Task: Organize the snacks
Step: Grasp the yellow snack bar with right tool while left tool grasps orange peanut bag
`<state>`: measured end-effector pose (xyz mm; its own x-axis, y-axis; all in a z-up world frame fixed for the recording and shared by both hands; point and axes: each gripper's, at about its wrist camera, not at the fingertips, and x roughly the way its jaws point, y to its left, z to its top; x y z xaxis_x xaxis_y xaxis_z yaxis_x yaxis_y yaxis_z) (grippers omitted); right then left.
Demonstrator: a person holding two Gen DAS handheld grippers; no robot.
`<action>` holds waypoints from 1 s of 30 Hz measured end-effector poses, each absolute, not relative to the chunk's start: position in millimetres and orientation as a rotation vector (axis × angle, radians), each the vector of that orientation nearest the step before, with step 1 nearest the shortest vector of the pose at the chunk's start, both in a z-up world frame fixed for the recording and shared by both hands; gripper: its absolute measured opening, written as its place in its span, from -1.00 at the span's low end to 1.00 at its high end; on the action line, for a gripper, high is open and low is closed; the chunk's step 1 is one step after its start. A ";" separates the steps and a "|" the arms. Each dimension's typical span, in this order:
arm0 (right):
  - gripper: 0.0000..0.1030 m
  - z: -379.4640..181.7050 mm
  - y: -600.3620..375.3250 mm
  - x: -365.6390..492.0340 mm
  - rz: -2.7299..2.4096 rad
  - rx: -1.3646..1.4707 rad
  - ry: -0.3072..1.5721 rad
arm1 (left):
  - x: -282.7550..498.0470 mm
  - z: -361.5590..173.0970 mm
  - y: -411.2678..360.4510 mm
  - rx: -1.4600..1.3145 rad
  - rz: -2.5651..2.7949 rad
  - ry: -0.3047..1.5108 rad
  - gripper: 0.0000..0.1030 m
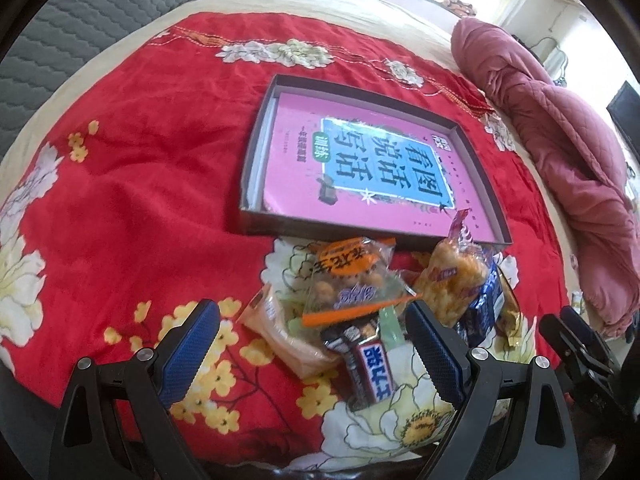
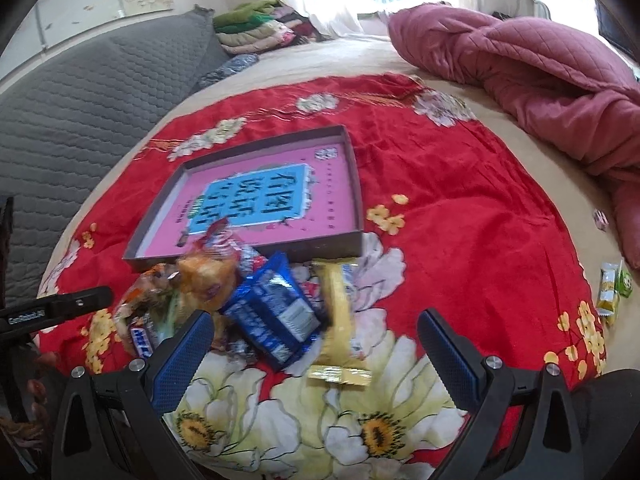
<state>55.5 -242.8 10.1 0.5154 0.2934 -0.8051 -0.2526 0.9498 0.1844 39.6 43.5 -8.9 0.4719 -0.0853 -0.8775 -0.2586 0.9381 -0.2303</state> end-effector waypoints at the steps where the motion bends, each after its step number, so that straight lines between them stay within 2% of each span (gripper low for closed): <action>1: 0.98 8.1 -245.6 58.8 0.316 0.048 0.984 | 40.6 -9.2 43.3 -0.355 0.105 1.081 0.83; 6: 0.98 -9.7 -252.3 76.8 0.255 -0.008 1.064 | 54.1 -16.9 42.9 -0.373 0.077 1.106 0.83; 7: 0.89 -15.1 -251.7 80.0 0.243 -0.034 1.083 | 57.8 -18.6 43.0 -0.378 0.074 1.112 0.83; 8: 0.66 -18.7 -250.3 81.6 0.233 -0.054 1.097 | 58.6 -19.5 42.8 -0.380 0.071 1.112 0.83; 11: 0.31 -30.4 -247.5 86.9 0.264 -0.069 1.145 | 64.3 -22.1 42.3 -0.380 0.068 1.116 0.83; 15: 0.16 -38.0 -236.5 91.2 0.295 -0.115 1.149 | 72.3 -26.6 43.2 -0.371 0.070 1.132 0.83; 20: -0.31 -50.1 -225.1 98.7 0.337 -0.157 1.175 | 80.5 -34.4 43.3 -0.358 0.064 1.156 0.83; 27: -0.57 -57.1 -221.5 106.6 0.379 -0.145 1.189 | 89.7 -44.5 40.1 -0.374 0.018 1.193 0.82; 29: -0.60 -57.4 -220.8 108.5 0.387 -0.138 1.189 | 93.0 -48.2 42.3 -0.413 -0.002 1.206 0.77; 30: -0.60 -57.8 -220.8 109.1 0.391 -0.132 1.188 | 93.7 -48.9 42.5 -0.419 -0.011 1.209 0.61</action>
